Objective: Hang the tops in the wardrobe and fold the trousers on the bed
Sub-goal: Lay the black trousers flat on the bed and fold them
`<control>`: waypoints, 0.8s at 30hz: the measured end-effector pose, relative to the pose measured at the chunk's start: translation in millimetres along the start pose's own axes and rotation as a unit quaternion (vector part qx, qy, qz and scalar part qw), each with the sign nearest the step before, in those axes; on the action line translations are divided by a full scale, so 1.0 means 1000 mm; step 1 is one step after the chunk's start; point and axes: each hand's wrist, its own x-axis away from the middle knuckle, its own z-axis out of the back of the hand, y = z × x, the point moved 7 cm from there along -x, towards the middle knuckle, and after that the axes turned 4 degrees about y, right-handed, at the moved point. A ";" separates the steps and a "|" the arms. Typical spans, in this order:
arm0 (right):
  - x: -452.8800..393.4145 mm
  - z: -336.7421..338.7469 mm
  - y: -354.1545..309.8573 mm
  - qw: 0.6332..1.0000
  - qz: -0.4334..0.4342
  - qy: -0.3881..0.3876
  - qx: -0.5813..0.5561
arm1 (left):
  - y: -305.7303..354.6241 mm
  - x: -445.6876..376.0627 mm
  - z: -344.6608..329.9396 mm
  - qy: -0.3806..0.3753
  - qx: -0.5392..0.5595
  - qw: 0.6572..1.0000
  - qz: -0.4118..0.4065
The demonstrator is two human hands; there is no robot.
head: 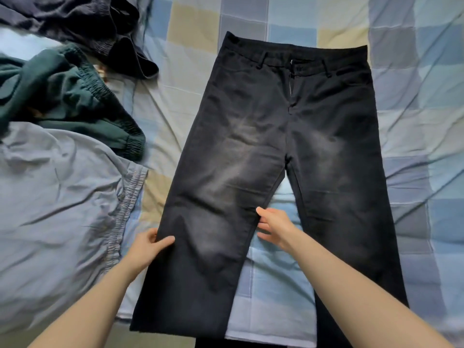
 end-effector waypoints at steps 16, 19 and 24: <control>0.064 0.016 0.097 0.982 0.038 0.056 0.177 | -0.040 0.068 0.003 0.096 -0.458 0.883 -0.024; 0.067 0.082 0.068 0.966 0.097 0.139 0.198 | -0.003 0.087 -0.047 0.115 -0.459 0.867 -0.158; 0.072 0.224 0.036 0.894 0.132 0.330 0.274 | 0.038 0.118 -0.174 -0.004 -0.474 0.834 -0.282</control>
